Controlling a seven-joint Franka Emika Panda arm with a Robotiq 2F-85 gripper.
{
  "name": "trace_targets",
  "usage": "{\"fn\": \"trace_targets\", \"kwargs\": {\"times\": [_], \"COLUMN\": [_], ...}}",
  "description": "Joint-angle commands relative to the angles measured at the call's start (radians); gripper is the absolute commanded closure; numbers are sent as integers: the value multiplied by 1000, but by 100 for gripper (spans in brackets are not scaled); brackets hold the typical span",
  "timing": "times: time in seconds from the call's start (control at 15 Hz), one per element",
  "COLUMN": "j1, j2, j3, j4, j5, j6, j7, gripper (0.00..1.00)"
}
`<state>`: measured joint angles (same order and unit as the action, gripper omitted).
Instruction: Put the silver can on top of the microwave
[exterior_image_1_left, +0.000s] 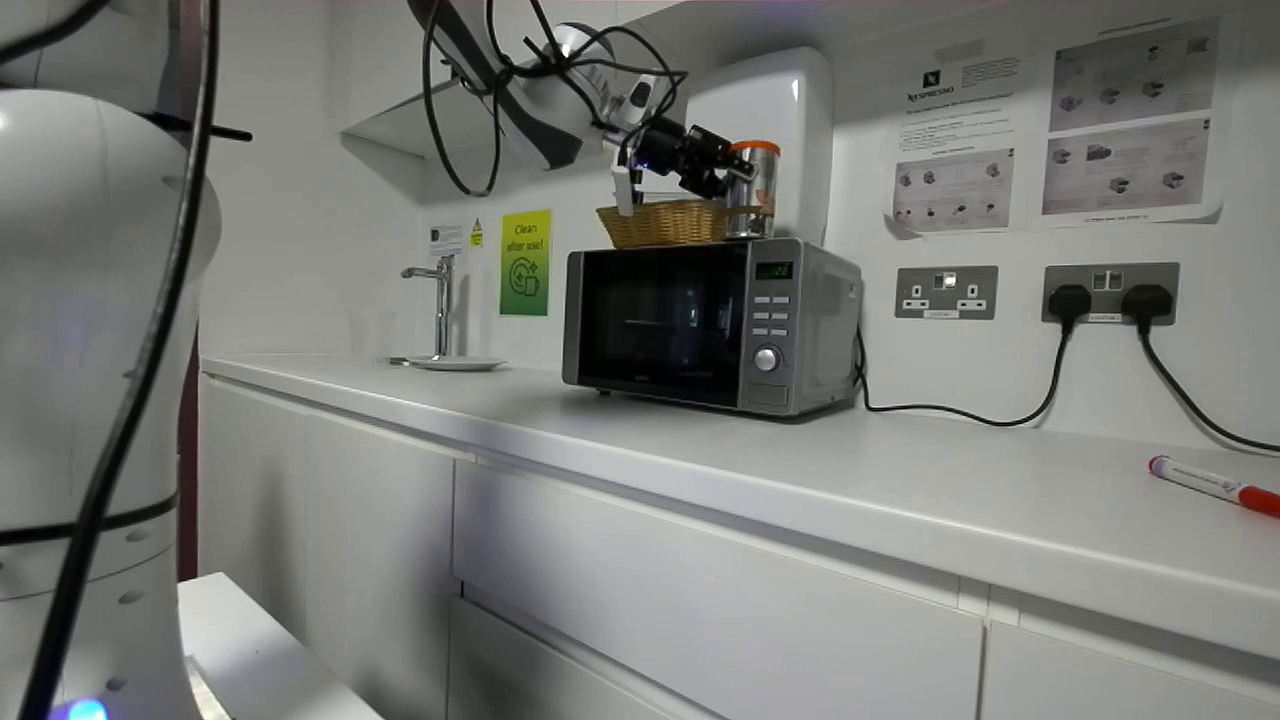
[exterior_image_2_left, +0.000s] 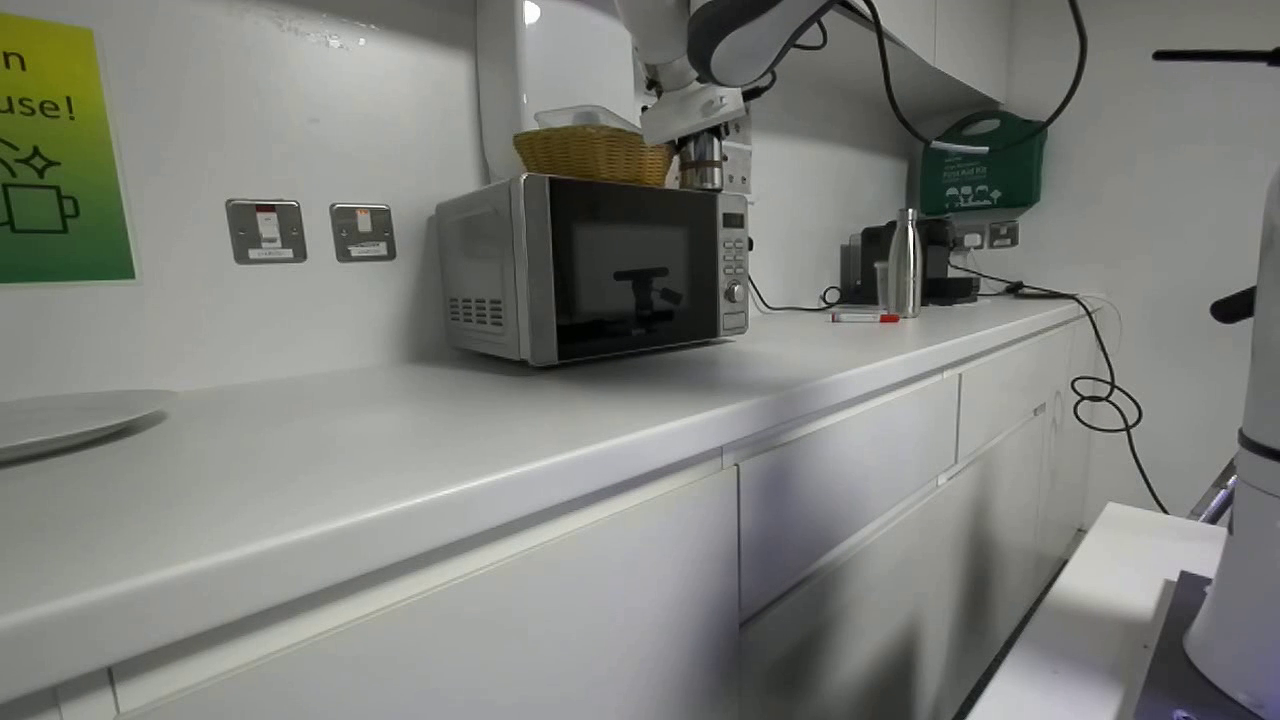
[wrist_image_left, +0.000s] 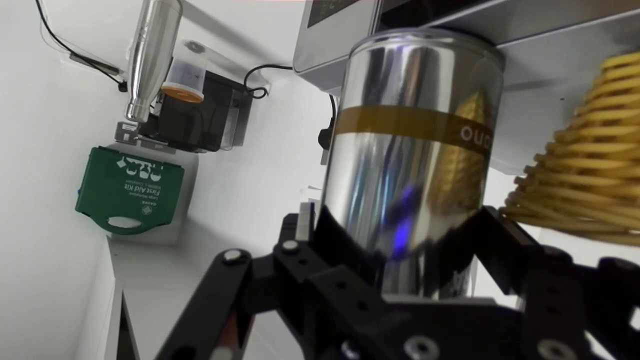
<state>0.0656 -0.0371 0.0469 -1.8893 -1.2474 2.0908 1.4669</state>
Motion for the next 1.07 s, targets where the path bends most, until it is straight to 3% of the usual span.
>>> {"fn": "trace_targets", "kwargs": {"times": [0.0,0.67,0.73,1.0], "j1": [-13,-6,-6,-10], "j2": [27,38,38,40], "j3": [-4,3,3,-1], "j4": [17,21,20,15], "j5": [-24,-56,-55,-50], "j6": [38,41,41,44], "j7": [-9,-11,-13,-13], "gripper": [44,44,5,0]}}
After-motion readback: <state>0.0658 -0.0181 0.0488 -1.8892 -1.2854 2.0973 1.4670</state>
